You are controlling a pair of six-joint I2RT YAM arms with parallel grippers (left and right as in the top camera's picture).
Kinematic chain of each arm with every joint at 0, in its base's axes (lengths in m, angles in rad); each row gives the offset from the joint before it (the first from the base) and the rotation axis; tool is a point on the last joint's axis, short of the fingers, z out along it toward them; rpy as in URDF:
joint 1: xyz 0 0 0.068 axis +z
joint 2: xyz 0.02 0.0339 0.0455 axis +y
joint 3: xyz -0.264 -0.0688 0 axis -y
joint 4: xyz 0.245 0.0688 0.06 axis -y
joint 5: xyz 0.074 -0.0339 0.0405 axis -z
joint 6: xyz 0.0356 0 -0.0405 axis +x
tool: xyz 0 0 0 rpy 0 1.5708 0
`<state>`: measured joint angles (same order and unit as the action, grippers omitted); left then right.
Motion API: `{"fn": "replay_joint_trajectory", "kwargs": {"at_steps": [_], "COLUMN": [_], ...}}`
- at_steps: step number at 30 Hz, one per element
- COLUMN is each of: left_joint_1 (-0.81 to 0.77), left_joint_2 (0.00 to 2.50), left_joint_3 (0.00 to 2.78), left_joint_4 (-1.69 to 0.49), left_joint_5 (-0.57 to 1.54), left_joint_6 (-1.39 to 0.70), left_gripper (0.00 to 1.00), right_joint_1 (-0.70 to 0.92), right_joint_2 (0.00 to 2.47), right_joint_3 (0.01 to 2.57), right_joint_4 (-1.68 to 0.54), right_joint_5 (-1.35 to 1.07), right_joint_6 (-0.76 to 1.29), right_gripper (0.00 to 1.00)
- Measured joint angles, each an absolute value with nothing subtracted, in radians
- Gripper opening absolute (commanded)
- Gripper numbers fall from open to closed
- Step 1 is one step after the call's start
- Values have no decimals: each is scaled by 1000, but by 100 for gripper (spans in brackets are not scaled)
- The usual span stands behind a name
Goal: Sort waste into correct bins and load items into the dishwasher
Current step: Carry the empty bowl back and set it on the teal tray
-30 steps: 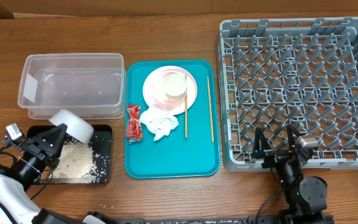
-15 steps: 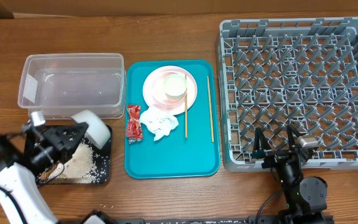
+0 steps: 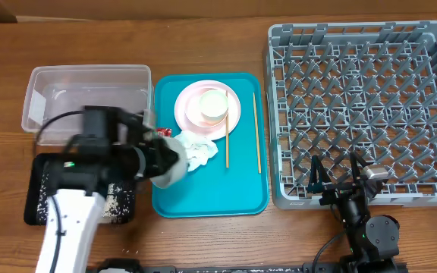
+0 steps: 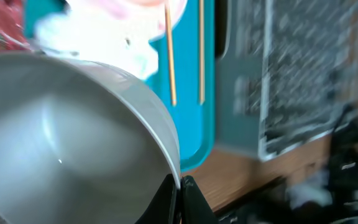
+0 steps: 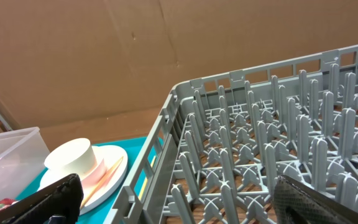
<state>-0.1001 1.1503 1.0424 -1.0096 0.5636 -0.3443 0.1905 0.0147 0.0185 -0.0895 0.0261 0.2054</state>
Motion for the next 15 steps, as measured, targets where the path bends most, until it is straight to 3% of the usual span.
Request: {"fn": "replay_joint_trajectory", "kwargs": {"at_steps": [9,15], "left_joint_1": [-625,-781], "left_joint_2": [1287,1455], "left_joint_3": [1042,1042], "left_joint_4": [-918,-860], "left_joint_5": [180,88], "left_joint_6": [-554,-604], "left_gripper": [4,4], "right_joint_1": [191,190], "right_joint_2": [15,15], "right_joint_3": [19,19], "right_joint_4": [-89,-89], "right_joint_5": [26,27], "right_joint_6": [205,205], "right_gripper": [100,100]}}
